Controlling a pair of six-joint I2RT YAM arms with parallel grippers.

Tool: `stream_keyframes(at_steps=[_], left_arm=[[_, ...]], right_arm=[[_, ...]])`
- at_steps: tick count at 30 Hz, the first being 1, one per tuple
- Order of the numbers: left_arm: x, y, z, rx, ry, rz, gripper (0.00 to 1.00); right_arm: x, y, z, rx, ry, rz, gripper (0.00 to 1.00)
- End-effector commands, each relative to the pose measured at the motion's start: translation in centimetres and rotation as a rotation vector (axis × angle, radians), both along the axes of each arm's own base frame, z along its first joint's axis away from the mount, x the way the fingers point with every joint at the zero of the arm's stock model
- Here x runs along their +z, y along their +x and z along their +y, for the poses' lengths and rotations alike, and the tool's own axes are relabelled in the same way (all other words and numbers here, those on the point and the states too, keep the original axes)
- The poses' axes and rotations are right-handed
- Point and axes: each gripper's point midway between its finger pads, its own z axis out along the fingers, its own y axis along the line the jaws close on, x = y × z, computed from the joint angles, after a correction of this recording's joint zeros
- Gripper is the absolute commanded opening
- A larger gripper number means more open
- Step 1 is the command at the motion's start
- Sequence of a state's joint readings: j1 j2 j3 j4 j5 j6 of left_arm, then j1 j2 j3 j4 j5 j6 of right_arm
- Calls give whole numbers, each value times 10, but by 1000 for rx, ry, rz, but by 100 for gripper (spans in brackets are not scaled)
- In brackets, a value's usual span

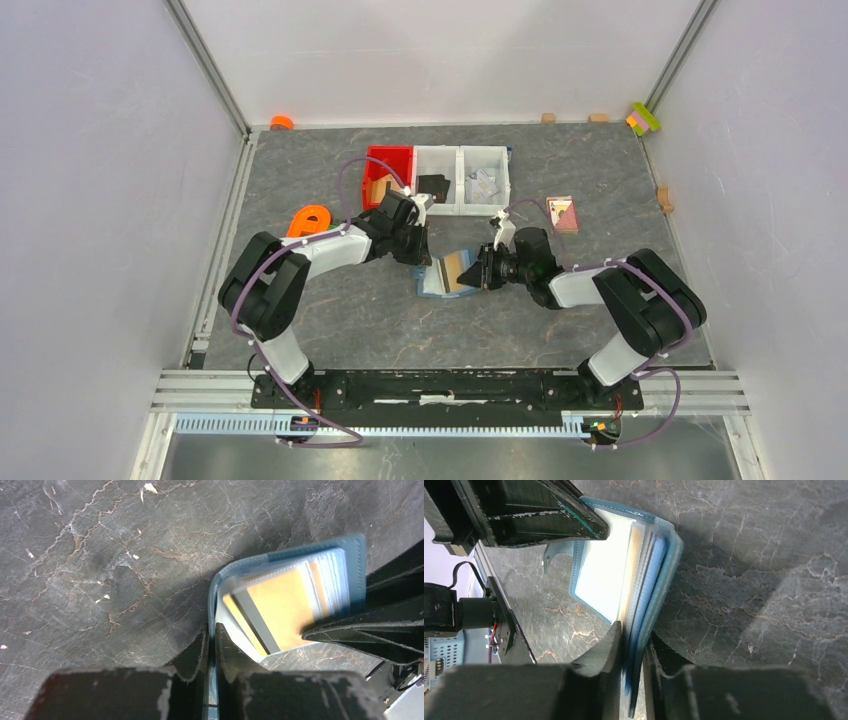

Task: Take the credit cards out of the card holder
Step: Remove the credit card from the card holder.

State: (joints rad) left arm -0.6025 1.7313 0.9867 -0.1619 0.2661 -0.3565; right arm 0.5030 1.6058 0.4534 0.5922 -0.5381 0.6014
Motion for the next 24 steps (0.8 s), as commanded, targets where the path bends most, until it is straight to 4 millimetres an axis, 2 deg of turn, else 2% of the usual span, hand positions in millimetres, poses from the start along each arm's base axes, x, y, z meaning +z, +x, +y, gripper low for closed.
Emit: stream_keyframes(at_steps=[1,3,8,14,17,21,22,23,24], left_arm=[[21,8,-10,-19,-45,-65,10],[23,10,-6,1,-33,-79,19],[44,15,8,63,-23,-166,39],[89,12,18,116,-115,-320,52],[110,10,24,140,-166,-400,62],[146,-5,14,88,-340,-500,78],[150,-11,10,60,-380,-503,81],[156,-17,5,25,-423,-513,81],[163,-21,1,-8,-457,-526,74]], right_arm=[[1,11,3,1,-11,-27,14],[3,10,3,4,-8,-29,6],[13,12,-2,-22,16,-61,1],[33,11,-7,-47,94,-107,0],[44,10,-11,-63,129,-141,0],[61,9,-16,-78,161,-207,0],[65,9,-16,-81,167,-221,0],[69,8,-17,-85,175,-238,0],[73,8,-19,-90,182,-254,0]])
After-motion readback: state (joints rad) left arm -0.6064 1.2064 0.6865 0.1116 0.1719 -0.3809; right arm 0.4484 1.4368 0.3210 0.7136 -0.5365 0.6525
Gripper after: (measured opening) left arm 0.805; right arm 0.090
